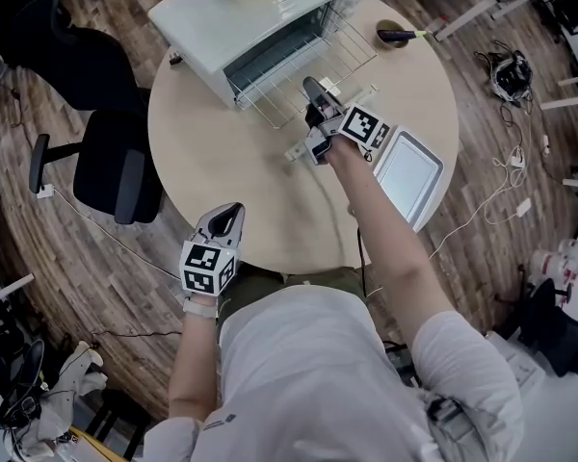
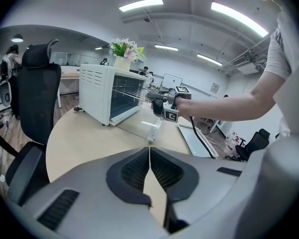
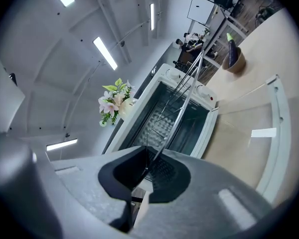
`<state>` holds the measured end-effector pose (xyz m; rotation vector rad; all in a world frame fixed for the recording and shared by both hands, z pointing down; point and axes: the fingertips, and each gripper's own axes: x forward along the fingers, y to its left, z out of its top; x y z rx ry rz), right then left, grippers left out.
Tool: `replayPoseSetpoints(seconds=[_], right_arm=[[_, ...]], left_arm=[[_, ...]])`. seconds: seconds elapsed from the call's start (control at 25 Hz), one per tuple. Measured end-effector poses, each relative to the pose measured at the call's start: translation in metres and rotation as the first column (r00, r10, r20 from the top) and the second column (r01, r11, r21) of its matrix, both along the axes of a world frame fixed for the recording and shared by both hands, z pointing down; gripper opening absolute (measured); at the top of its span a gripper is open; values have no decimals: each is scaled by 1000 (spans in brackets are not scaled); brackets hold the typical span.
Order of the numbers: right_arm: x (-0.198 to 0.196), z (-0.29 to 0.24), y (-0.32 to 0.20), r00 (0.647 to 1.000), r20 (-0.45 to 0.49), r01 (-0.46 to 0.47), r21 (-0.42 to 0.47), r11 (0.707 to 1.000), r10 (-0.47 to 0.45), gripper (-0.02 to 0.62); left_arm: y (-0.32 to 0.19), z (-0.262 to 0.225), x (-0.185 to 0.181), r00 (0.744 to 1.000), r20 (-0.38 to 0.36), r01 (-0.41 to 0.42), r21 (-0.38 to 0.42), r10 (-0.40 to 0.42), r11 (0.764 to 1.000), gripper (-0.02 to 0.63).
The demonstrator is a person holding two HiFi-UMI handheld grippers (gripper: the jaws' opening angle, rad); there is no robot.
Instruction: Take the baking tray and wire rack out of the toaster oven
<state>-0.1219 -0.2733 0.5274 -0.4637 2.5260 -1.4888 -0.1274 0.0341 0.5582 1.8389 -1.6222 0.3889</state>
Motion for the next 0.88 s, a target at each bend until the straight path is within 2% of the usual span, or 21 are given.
replayPoseSetpoints(seconds=[0.48, 0.68, 0.88], right_arm=[[76, 21, 19, 999, -28, -28, -43, 999, 27, 6], [120, 33, 30, 998, -28, -51, -84, 995, 49, 6], [156, 43, 45, 998, -44, -39, -98, 994, 34, 6]], left_arm=[[1, 0, 36, 999, 7, -36, 6, 36, 999, -3], [2, 3, 59, 999, 6, -48, 5, 48, 999, -3], [-3, 4, 84, 998, 12, -62, 6, 62, 998, -3]])
